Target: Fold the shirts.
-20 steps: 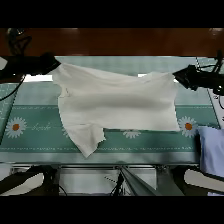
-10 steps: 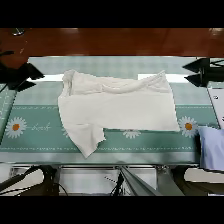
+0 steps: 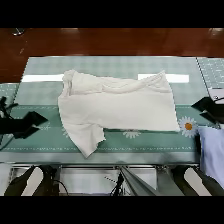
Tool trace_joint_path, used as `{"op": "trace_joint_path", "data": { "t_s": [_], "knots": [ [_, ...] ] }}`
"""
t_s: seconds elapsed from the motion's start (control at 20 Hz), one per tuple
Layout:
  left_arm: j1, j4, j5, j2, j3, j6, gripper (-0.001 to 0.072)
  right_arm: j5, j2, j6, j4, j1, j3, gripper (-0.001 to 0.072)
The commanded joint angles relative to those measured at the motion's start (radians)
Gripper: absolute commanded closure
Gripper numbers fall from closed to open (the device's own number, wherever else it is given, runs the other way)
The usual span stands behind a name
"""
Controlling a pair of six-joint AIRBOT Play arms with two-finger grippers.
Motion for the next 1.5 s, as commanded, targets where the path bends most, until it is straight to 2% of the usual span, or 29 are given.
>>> {"op": "trace_joint_path", "data": {
  "t_s": [0.0,0.2,0.3,0.4,0.45,0.55,0.65,0.7,0.75,0.9,1.0,1.15,1.45],
  "knots": [
    [0.018,-0.194,0.023,0.033,-0.18,0.108,0.0004,-0.023,0.164,-0.062,0.091,-0.002,-0.204,0.0069],
    [-0.026,-0.267,0.085,-0.04,-0.201,0.162,0.0005,0.016,0.217,-0.079,0.122,-0.002,-0.231,0.007],
    [-0.068,-0.376,0.148,-0.097,-0.201,0.23,0.0006,0.037,0.217,-0.079,0.129,-0.002,-0.231,0.0071],
    [-0.117,-0.47,0.21,-0.175,-0.2,0.238,0.0007,0.048,0.217,-0.079,0.154,-0.002,-0.231,0.0071],
    [-0.144,-0.524,0.236,-0.22,-0.2,0.282,0.0008,0.053,0.217,-0.082,0.18,-0.002,-0.231,0.0071],
    [-0.195,-0.614,0.253,-0.307,-0.197,0.354,0.0009,0.056,0.217,-0.089,0.228,-0.002,-0.231,0.0071],
    [-0.223,-0.646,0.255,-0.377,-0.177,0.379,0.0035,0.039,0.217,-0.088,0.217,-0.003,-0.231,0.0071],
    [-0.227,-0.645,0.247,-0.398,-0.167,0.38,0.0307,0.021,0.217,-0.076,0.17,-0.003,-0.231,0.0074],
    [-0.225,-0.645,0.24,-0.409,-0.161,0.383,0.0669,0.005,0.217,-0.018,0.088,-0.003,-0.231,0.0079],
    [-0.226,-0.646,0.201,-0.408,-0.139,0.427,0.0682,0.034,0.215,0.105,-0.12,-0.003,-0.231,0.008],
    [-0.226,-0.647,0.162,-0.406,-0.123,0.46,0.0681,0.101,0.184,0.1,-0.148,-0.003,-0.231,0.0079],
    [-0.226,-0.647,0.162,-0.404,-0.122,0.475,0.0681,0.138,0.08,0.054,-0.105,-0.003,-0.232,0.0079],
    [-0.227,-0.646,0.162,-0.404,-0.122,0.477,0.0681,0.01,-0.107,-0.021,0.079,-0.002,-0.232,0.0081]
  ]
}}
